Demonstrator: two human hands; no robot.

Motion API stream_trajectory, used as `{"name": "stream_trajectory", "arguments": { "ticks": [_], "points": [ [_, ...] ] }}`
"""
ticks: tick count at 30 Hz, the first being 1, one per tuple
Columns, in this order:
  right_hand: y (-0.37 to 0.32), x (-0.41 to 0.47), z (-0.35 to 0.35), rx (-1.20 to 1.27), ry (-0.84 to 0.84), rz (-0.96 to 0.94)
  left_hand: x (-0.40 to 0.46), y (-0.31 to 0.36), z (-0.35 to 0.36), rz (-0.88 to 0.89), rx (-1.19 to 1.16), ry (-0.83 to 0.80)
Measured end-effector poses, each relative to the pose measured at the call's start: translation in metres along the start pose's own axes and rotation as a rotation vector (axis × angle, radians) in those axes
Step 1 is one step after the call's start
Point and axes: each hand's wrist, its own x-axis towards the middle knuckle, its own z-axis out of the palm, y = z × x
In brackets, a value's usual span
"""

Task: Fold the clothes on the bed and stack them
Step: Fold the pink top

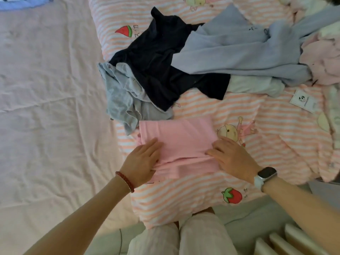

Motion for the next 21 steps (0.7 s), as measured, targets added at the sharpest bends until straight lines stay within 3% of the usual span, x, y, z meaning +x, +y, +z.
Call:
{"name": "stream_trajectory", "arguments": {
  "ticks": [3,9,11,14,16,18,21],
  "points": [
    [-0.015,-0.015,0.021,0.022,-0.047,0.067,-0.019,0.019,0.031,-0.074,0.027,-0.191],
    [-0.039,-0.030,0.039,0.050,-0.211,0.138,-0.029,0.025,0.038,-0.147,0.152,-0.358],
    [-0.043,-0.027,0.036,0.050,-0.150,0.203,-0.021,0.025,0.029,-0.135,0.165,-0.296],
    [-0.042,-0.004,0.033,0.020,0.142,0.323,0.006,0.023,0.021,-0.194,0.127,-0.036],
    [-0.041,0.024,0.034,-0.027,0.222,0.394,0.030,0.020,0.023,-0.261,0.156,0.091],
    [-0.040,0.055,0.039,-0.056,0.115,0.443,0.050,0.016,0.033,-0.355,0.225,0.045],
    [-0.030,0.078,0.059,-0.114,-0.191,0.440,0.056,0.012,0.063,-0.428,0.262,-0.098]
  ]
}}
